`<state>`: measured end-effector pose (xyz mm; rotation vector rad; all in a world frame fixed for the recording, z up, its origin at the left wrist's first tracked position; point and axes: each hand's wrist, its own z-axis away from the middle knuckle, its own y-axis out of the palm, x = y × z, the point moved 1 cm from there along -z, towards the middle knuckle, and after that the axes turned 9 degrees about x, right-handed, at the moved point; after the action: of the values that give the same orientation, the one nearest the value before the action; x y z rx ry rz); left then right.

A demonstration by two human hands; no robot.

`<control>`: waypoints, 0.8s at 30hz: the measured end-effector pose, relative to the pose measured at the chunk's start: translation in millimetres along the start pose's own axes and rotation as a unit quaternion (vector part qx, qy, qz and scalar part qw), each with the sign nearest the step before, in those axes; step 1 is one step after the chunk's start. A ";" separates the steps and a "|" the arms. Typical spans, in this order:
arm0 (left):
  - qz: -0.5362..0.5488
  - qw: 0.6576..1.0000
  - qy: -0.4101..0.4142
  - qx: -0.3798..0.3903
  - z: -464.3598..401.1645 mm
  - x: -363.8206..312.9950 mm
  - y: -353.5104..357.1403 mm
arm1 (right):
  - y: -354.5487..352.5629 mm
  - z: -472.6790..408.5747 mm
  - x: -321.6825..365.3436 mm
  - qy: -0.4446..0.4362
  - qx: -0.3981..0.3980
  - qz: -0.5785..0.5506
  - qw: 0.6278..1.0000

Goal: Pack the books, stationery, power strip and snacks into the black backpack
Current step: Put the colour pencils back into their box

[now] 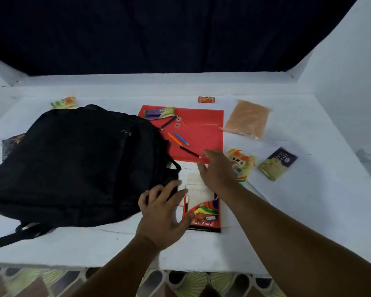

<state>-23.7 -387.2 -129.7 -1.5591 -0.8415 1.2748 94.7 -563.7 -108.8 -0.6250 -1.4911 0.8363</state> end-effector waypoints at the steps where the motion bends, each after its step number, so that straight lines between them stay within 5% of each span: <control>1: 0.000 1.000 0.000 0.000 -0.4 -0.1 0.4 | 1.8 -4.5 0.1 0.009 0.004 0.020 1.000; 5: 0.004 1.000 0.000 -0.004 -1.2 0.4 1.0 | 2.2 -10.2 2.6 0.008 -0.027 0.045 0.999; 11: -0.003 1.000 0.003 -0.008 -2.4 1.1 3.1 | -17.3 16.1 -7.1 -0.032 -0.067 -0.153 0.985; 16: -0.007 1.000 0.006 -0.009 -2.7 3.3 3.6 | -24.8 55.4 -18.7 -0.092 -0.117 -0.177 0.973; 24: -0.010 1.000 0.005 -0.008 -3.2 0.9 2.1 | -13.6 55.3 -28.3 0.006 -0.084 -0.361 0.929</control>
<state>-20.4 -387.8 -131.9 -1.5649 -0.8607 1.2485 44.1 -601.8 -113.9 -0.1616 -1.6273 0.1331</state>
